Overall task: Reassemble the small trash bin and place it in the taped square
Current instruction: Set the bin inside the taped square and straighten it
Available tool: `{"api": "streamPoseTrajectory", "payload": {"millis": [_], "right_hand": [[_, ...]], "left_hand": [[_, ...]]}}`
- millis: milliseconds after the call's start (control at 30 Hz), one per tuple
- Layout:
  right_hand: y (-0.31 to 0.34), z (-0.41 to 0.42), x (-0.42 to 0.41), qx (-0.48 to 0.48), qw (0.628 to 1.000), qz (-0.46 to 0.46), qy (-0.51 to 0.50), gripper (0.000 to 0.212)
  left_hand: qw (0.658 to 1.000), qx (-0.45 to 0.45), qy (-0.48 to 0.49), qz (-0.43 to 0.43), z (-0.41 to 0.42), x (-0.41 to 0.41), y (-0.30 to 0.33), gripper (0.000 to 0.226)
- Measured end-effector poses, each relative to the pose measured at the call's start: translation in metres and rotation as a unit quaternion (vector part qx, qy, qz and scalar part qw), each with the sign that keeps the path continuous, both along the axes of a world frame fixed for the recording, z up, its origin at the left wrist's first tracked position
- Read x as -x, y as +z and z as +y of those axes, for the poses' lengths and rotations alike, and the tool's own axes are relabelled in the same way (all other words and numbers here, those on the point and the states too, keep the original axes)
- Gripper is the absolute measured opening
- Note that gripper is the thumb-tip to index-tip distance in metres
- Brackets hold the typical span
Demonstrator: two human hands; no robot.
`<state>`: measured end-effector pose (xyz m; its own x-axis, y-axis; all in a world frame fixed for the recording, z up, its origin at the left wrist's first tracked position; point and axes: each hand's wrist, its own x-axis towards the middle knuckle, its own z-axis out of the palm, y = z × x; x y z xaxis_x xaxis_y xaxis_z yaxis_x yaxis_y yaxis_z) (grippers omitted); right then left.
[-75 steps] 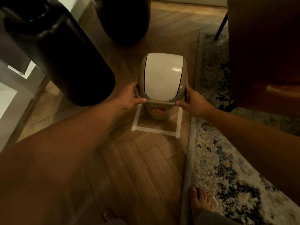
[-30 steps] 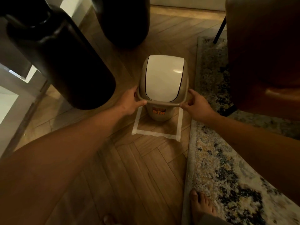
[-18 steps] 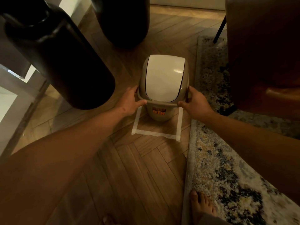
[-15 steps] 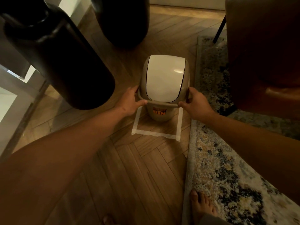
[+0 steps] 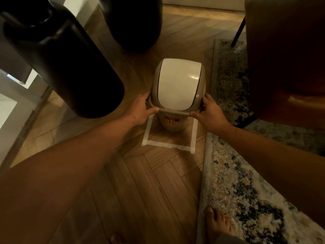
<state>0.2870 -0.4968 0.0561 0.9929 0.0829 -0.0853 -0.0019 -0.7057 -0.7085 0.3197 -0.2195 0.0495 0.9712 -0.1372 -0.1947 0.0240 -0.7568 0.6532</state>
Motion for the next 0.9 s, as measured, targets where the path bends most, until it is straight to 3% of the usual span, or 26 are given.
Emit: {"api": "streamPoseTrajectory", "payload": {"millis": [900], "right_hand": [[0.011,-0.002,-0.001,-0.022,0.999,0.026,-0.016,0.073]], "left_hand": [[1.0,0.004,0.013,0.02,-0.001,0.009,0.006,0.08]]}}
